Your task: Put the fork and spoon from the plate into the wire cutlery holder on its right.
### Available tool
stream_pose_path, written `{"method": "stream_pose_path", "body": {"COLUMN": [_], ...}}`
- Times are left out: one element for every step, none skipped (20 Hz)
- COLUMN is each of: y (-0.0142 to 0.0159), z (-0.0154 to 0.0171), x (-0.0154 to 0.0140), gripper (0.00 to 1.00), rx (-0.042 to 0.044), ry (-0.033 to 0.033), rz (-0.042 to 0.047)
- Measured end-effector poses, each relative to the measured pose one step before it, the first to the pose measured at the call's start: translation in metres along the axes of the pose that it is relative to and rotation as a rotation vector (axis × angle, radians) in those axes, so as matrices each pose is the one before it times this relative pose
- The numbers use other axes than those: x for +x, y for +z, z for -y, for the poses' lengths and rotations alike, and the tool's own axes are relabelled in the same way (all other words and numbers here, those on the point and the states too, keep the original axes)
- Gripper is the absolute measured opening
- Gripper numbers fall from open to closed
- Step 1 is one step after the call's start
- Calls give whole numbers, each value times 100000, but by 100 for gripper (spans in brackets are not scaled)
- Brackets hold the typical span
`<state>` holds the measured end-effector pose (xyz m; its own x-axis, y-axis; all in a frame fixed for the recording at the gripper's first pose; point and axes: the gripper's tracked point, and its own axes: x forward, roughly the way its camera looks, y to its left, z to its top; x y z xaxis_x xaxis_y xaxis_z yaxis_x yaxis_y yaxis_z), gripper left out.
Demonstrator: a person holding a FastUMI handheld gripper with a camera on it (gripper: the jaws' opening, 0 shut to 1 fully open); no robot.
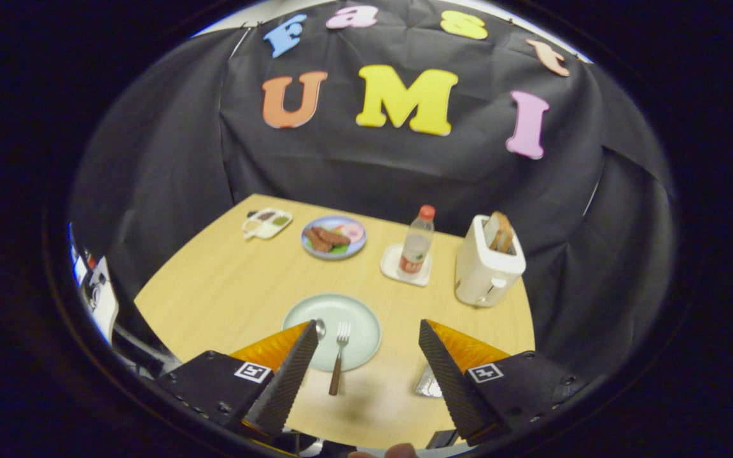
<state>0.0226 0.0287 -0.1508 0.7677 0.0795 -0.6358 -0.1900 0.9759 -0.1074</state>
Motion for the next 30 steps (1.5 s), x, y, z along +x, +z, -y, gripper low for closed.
{"method": "stream_pose_path", "body": {"y": [-1612, -1396, -1408, -1367, -1058, -930, -919, -602, -306, -197, -239, 17, -82, 32, -49, 65, -149, -14, 51, -163, -146, -42, -40, 23, -27, 201, 97, 138, 200, 44], "z": [-738, -529, -215, -165, -189, -177, -288, -128, -41, -73, 91, 112, 76, 8, -54, -110, -163, 24, -322, -189, -71, -58, -135, -12, -144, 26, 110, -83, -168, 15], "x": [989, 1393, 1247, 1469, 1311, 1068, 1077, 977, 893, 790, 874, 789, 656, 559, 514, 559, 684, 583, 332, 374, 378, 59, -21, -191, -198, -429, -510, -778, -954, -1260], "gripper": [96, 96, 96, 96, 96, 96, 96, 96, 96, 96, 96, 96, 96, 96, 96, 96, 95, 93, 91, 78, 66, 54, 42, 32, 12, 12, 4, 4, 4, 1], "rx": [695, 1411, 455, 141, 927, 1045, 1367, 1287, 415, 297, -132, -360, -447, -15, 379, 304, 756, 819, 1266, 994, 306, -40, -99, 342, -312, -243, 245, 114, 732, 489], "ry": [1960, 1233, 326, 24, 574, 370, 652, 797, -209, -44, -988, -739, -619, -576, -148, 506, 508, -236, 933, 718, 309, 394, 123, 10, 474, 618, 572, 1178, 2047, 1878], "rz": [-6262, -6130, -5991, -6552, -5745, -5003, -5164, -4021, -3377, -2975, -2854, -1784, -1728, -1977, -1588, -1839, -1542, -1761, -1372, -1517, -1092, -782, -319, -164, 568, 1287, 1163, 955, 1675, 1589]}}
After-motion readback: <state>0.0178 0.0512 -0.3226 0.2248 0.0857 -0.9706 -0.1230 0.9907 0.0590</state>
